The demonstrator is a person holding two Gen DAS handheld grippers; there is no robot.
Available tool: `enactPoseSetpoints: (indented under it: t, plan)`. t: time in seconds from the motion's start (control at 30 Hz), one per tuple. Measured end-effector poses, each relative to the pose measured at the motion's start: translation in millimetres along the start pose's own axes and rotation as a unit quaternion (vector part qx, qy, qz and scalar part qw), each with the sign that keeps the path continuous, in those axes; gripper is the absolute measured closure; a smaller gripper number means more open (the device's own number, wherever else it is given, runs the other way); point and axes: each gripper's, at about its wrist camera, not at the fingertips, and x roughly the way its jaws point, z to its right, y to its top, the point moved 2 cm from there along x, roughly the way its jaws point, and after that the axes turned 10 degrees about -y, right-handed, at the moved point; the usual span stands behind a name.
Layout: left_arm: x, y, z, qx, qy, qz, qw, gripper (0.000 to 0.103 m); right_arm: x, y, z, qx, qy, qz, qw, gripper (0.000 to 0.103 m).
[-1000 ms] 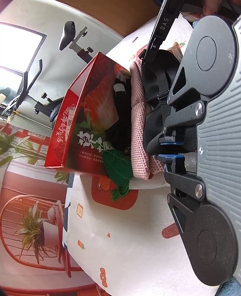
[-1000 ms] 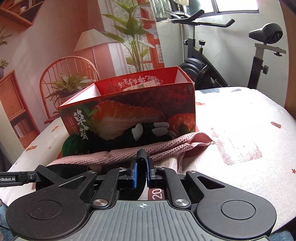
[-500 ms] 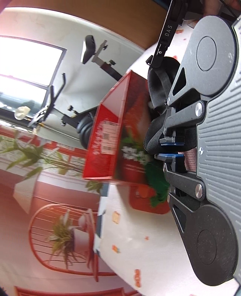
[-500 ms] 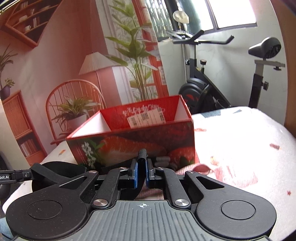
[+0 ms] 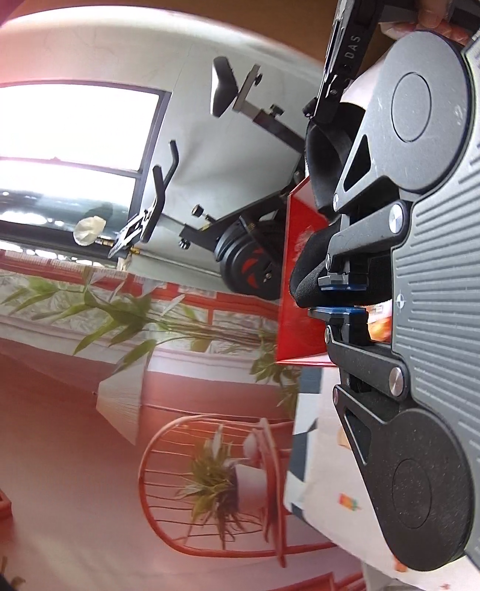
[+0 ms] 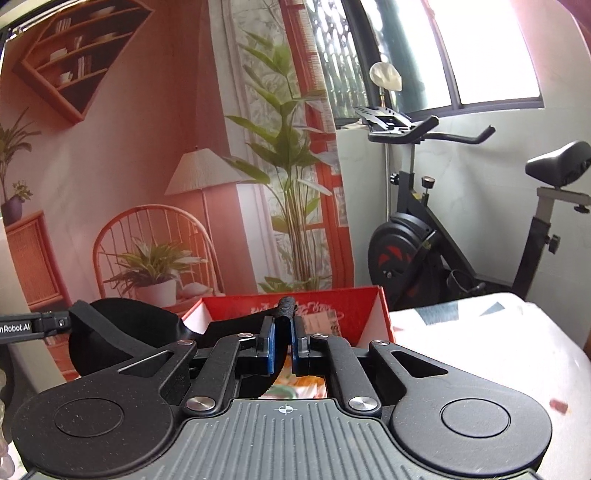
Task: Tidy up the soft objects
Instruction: 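Lift the black mask into the red box and open the right gripper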
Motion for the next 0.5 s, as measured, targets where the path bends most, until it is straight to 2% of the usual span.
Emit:
enactPoseSetpoints:
  t: [0.17,0.3,0.5]
  plan:
    - [48.1,14.0,-1.0,0.011,0.030,-0.013,0.9994,0.094,56.0,15.5,-3.5,-0.019,-0.019,-0.021,0.999,0.096]
    - [87.2,17.2,-5.5,0.027,0.046,-0.052,0.9972,0.094,100.6,15.4,-9.7,-0.038,-0.035,-0.054,0.997,0.096]
    - [129.0,20.9,-24.5,0.041,0.038,-0.102,0.9932,0.094,145.9,14.3,-20.0,-0.084,-0.051,-0.094,0.991,0.096]
